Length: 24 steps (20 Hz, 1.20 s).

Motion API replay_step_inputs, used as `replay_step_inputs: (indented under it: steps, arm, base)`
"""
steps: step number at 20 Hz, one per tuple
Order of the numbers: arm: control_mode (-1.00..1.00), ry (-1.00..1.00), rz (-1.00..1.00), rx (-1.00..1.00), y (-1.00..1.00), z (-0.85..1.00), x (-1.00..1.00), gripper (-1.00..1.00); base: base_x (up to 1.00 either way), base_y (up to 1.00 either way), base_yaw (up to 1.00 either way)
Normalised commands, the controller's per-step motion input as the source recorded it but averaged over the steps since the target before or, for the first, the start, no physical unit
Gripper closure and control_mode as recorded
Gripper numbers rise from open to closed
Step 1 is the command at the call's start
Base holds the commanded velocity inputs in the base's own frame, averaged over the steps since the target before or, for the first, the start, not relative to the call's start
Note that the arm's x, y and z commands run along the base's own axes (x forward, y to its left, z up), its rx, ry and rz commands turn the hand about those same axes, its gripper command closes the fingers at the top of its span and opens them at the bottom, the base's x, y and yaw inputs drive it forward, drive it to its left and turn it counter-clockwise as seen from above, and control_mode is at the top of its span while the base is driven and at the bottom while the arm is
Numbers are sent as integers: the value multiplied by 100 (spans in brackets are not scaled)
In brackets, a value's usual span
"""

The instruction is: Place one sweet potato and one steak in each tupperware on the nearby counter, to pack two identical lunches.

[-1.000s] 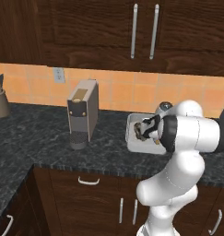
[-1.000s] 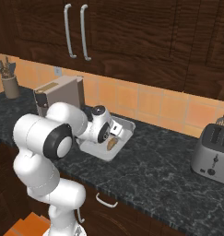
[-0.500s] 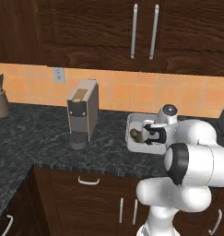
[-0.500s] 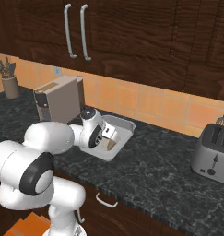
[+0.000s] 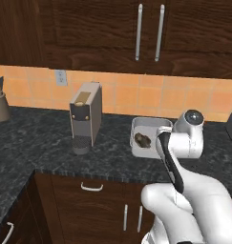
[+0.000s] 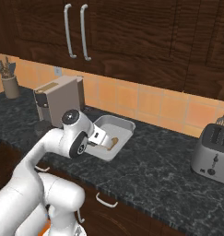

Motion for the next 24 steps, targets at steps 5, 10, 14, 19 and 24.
replay_step_inputs:
  steps: [5, 10, 14, 19, 24]
  arm:
    - [-100, 0, 0, 0, 0, 76, -100, -100]
    - [-100, 0, 1, 0, 0, 68, -100, -100]
    - [-100, 0, 2, 0, 3, 38, -79, -100]
    - [-100, 7, 4, -6, 20, -20, -14, -100]
    - [-100, -21, 0, -2, 3, -13, -74, -100]
  base:
    - [0, 0, 0]
    - [0, 0, 0]
    - [0, 0, 0]
    - [0, 0, 0]
    - [0, 0, 0]
